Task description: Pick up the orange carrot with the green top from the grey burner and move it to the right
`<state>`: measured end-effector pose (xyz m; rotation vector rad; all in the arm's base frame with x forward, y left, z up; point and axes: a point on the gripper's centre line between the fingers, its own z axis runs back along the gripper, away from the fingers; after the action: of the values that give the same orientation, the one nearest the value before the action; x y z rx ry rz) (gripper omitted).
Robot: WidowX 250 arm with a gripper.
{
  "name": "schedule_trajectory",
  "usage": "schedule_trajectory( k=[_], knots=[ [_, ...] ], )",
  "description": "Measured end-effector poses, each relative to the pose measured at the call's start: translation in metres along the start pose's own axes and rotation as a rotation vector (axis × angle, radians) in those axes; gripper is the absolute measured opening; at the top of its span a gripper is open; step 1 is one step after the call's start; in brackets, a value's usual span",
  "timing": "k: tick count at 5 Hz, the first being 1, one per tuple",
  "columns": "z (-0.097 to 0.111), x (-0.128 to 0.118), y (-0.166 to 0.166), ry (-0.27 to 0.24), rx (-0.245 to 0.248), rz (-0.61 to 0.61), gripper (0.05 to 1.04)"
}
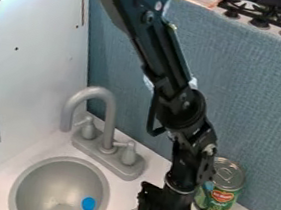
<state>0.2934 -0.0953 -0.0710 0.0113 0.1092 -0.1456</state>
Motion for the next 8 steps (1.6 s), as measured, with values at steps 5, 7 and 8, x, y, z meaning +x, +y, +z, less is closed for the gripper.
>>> schedule_trajectory(
  k=[5,7,8],
  knots=[
    [0.054,-0.009,-0.021,-0.099,0.065,-0.03,0.632],
    [0.04,-0.029,-0.067,-0.043,0.005,-0.197,0.632],
    [0.013,-0.04,-0.085,0.023,-0.042,-0.261,0.632]
  ],
)
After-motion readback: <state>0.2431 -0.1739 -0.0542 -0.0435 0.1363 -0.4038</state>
